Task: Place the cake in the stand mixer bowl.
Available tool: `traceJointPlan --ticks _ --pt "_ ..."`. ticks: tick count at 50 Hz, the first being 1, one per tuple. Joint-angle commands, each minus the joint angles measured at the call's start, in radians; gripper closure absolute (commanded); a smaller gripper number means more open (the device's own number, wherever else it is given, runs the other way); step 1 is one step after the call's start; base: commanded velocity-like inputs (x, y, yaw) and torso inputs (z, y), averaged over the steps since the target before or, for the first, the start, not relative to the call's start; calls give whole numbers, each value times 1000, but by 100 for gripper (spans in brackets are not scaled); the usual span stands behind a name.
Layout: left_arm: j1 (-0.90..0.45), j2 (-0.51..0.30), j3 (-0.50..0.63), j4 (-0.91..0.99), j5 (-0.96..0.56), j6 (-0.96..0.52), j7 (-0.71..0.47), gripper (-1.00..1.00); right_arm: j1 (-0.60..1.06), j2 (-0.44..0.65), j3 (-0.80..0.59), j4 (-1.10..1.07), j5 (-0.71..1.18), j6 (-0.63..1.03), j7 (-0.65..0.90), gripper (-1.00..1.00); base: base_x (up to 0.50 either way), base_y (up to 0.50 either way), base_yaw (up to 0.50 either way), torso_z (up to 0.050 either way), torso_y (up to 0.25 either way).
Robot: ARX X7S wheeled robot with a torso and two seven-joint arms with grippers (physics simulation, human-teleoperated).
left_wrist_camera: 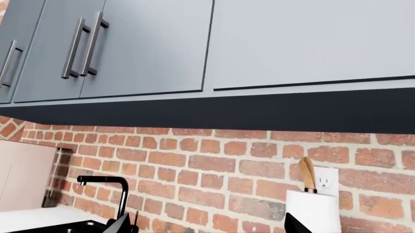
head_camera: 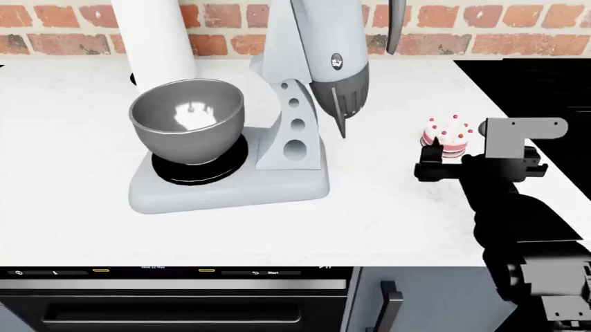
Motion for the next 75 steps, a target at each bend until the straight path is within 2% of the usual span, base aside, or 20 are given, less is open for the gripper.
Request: traceJointPlan --ticks 1,63,74,75 --pt "4 -1 3 -1 0 5 -3 -100 25 -9 -19 57 -4 -34 -33 -100 0 0 0 0 0" --pt "25 -2 26 -11 2 35 -9 -100 100 -43 -39 328 -34 -183 -68 -100 0 0 0 0 0" --pt "30 -4 25 -13 0 40 -8 -100 97 -47 -31 333 -11 -174 -87 -100 0 0 0 0 0" --pt "29 -3 32 -13 5 40 -9 -100 95 -51 -28 341 14 -164 -125 -100 0 0 0 0 0"
